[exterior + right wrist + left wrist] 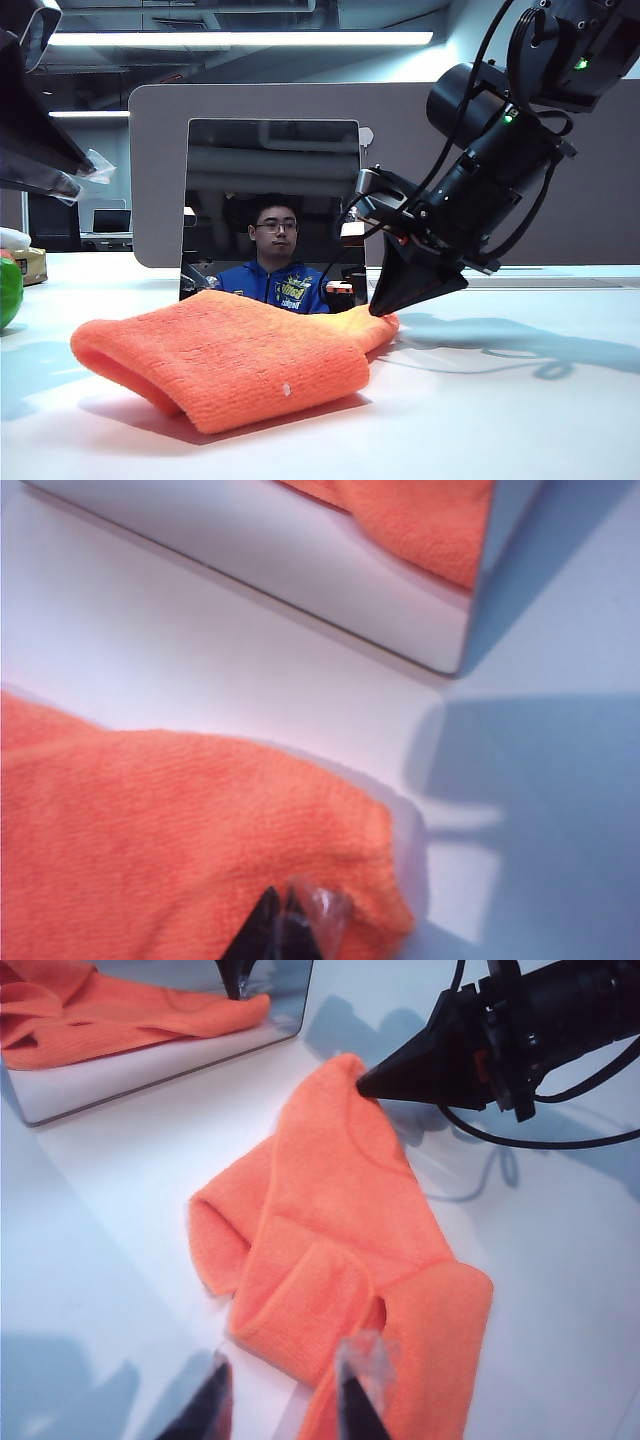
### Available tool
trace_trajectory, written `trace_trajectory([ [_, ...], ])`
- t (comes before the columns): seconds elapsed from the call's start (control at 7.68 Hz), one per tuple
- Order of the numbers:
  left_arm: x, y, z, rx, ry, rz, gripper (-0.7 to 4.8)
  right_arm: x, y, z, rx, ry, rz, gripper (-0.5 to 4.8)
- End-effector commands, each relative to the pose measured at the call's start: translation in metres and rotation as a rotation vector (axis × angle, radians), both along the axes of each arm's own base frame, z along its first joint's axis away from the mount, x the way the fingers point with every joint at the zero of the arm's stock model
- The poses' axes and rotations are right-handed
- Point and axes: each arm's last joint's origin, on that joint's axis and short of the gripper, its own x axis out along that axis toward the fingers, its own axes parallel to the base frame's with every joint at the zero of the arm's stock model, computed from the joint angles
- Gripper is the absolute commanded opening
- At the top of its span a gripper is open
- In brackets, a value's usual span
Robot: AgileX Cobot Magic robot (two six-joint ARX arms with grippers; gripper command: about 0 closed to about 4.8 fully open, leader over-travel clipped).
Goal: Pick up the cloth from the table and use it to cover the mirror.
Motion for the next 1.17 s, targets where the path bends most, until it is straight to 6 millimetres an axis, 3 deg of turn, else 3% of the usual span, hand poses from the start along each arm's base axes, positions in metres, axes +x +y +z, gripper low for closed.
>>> trace_trajectory([
  [0.13,0.001,0.000,0.002,-0.006,-0.016,-0.004,1.34,-0.035,-0.013,0.091,0.169,-0.163,0.085,-0.01],
  [0.26,0.001,0.000,0.002,-0.008,-0.014,-0.002,1.34,-0.036,-0.016,0.098,0.143,-0.210,0.041,-0.01],
  [0.65,-0.005,-0.001,-0.003,-0.031,0.081,-0.042,1.35,-0.029,-0.014,0.081,0.088,-0.162,0.009,-0.01],
  [0.78,-0.012,0.000,-0.010,-0.026,0.182,-0.054,1.61,-0.029,-0.014,0.081,0.088,-0.162,0.009,-0.01],
  [0.91,-0.016,0.000,-0.012,-0.025,0.232,-0.056,2.39,-0.029,-0.013,0.081,0.088,-0.162,0.009,-0.02],
  [1.04,-0.023,-0.013,-0.020,0.000,0.275,-0.132,3.37,-0.029,-0.013,0.081,0.088,-0.163,0.009,-0.01],
  [1.17,-0.017,-0.015,-0.026,0.001,0.286,-0.131,3.37,-0.029,-0.013,0.081,0.088,-0.162,0.010,-0.02],
])
